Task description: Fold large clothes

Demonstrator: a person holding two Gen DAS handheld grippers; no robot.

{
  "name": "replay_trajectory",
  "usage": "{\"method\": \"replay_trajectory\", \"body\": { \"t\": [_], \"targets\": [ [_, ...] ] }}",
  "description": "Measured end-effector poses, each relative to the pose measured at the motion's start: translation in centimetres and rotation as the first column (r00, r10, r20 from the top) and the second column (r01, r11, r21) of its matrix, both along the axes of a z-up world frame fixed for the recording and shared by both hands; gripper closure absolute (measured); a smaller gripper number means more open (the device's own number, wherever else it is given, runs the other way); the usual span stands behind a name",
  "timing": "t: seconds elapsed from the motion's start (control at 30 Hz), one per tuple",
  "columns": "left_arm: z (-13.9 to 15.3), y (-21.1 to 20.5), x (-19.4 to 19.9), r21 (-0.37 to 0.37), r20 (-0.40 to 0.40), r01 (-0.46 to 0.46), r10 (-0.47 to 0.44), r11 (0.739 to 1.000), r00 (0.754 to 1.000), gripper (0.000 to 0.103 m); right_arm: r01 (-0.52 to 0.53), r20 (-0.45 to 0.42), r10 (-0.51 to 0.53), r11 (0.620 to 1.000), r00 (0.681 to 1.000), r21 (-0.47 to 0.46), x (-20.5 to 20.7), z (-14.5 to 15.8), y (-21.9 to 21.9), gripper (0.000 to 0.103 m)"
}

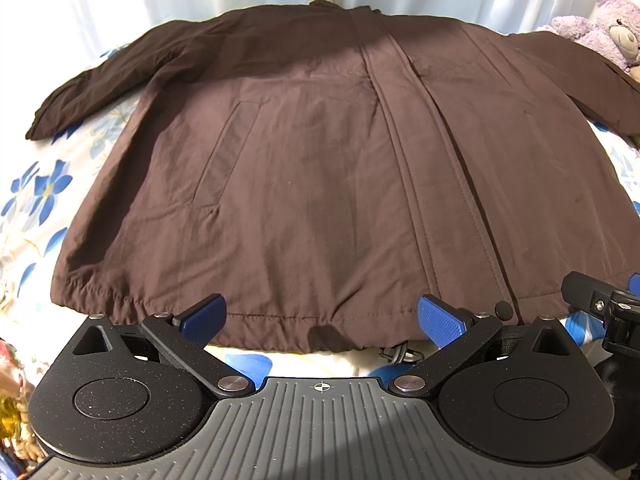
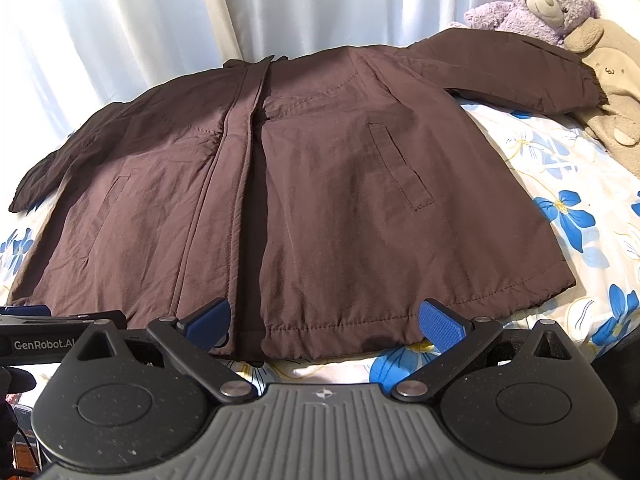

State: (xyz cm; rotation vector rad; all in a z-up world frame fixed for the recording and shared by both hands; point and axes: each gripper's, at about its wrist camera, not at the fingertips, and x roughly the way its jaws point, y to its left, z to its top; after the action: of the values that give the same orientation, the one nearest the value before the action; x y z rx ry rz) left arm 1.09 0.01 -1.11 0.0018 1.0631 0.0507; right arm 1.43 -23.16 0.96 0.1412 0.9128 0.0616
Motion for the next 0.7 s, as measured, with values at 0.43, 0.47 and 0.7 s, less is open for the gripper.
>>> {"method": "replay_trajectory", "body": {
  "t": [0.43,0.47,0.7],
  "targets": [
    [0.4,1.1,2.6,-0.140,0.023,0.000,0.003,0.990,1.000,0.000,0.025,0.213,-0.082,0.965,0.973,0.261,1.4,0.2,-4.5,0.002],
    [0.5,1.2,3.2,-0.146,0.032,-0.001,0.006,0.989,0.999,0.000,0.025,0.271,-0.110,0.953,0.956,0.302,1.7,0.1,-5.7,0.002],
    [0.1,1.7,10.5,-0.136,0.097,-0.089,0.103,0.987,0.990,0.000,0.239,0.354,-0.418,0.860,0.837,0.450,9.5,0.4,-17.4,0.002]
  ]
}}
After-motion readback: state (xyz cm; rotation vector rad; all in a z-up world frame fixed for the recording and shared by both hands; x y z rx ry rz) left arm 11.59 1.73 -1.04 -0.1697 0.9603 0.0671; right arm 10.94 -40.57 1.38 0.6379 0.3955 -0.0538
